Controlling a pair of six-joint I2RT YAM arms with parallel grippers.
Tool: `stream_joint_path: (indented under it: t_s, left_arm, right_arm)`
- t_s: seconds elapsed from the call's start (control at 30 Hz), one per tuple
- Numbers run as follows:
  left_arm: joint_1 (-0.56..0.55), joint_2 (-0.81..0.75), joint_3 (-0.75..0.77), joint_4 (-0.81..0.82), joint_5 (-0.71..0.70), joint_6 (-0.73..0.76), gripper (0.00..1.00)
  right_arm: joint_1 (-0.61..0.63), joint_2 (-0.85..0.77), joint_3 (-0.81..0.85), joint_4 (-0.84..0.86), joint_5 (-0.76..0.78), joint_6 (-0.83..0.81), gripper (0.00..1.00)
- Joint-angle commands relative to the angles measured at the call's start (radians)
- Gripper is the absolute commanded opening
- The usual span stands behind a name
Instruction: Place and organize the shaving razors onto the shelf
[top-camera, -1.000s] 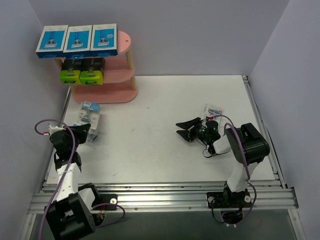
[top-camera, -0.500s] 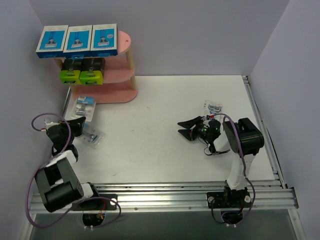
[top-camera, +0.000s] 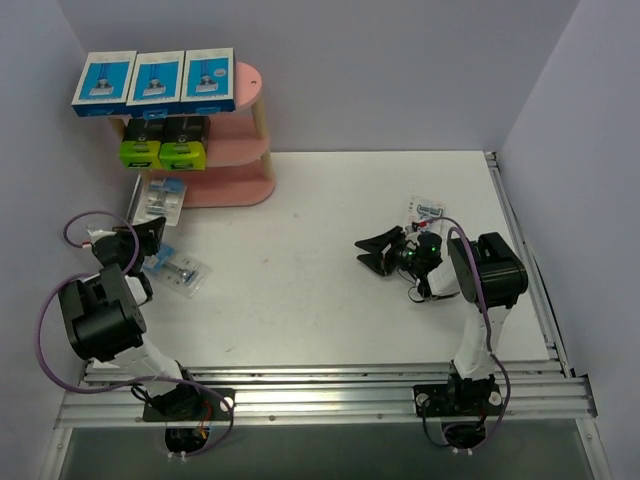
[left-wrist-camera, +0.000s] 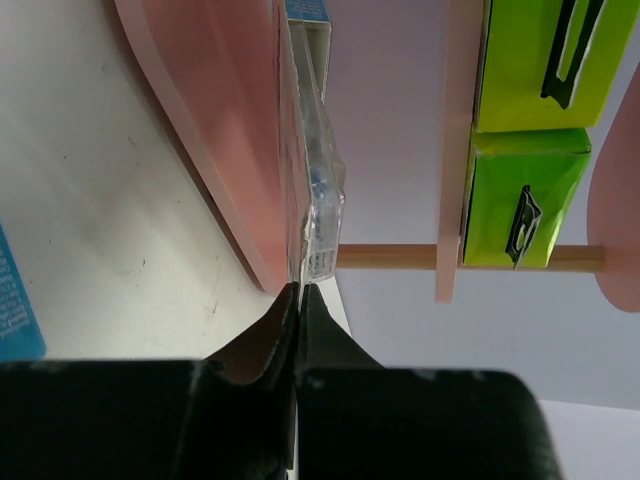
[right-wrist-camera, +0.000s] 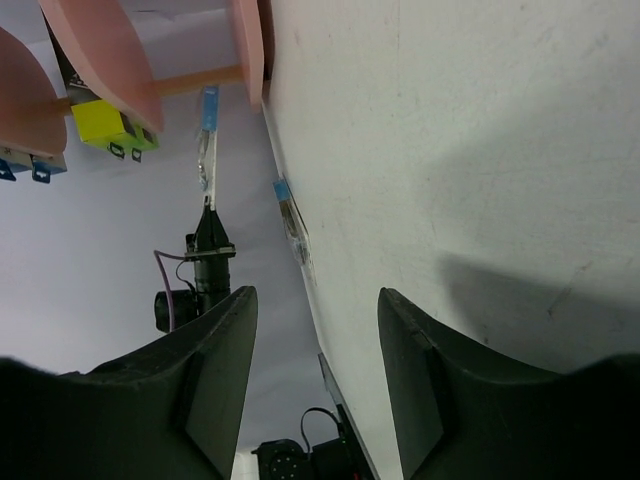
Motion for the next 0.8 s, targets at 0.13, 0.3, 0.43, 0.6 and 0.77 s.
stream_joint_path:
  t_s: [0.13,0.3,0.43,0.6,0.77]
  left_arm:
    - [-0.007,0.113,0.118,0.108,0.006,-0.006,0.02]
    - [-0.020,0.160,0.178,0.063,-0.001,0.016,0.02]
    - [-0.022,0.197,0.215,0.028,-0.011,0.019,0.02]
    - [-0.022,0.242,0.259,0.005,-0.020,0.019,0.02]
    - [-0.026,0.272,0.292,-0.030,-0.037,0.021,0.02]
  right_arm:
    - [-0.011,-0.035,0.062,-0.049,-0.029,-0.096,0.48]
    - [-0.011,-0.044,0.096,-0.111,-0.024,-0.129,0.48]
    - [-0.013,-0.062,0.127,-0.192,-0.015,-0.180,0.48]
    - [-0.013,-0.059,0.153,-0.249,-0.015,-0.209,0.49]
    - [-0.010,-0.055,0.162,-0.252,-0.009,-0.209,0.49]
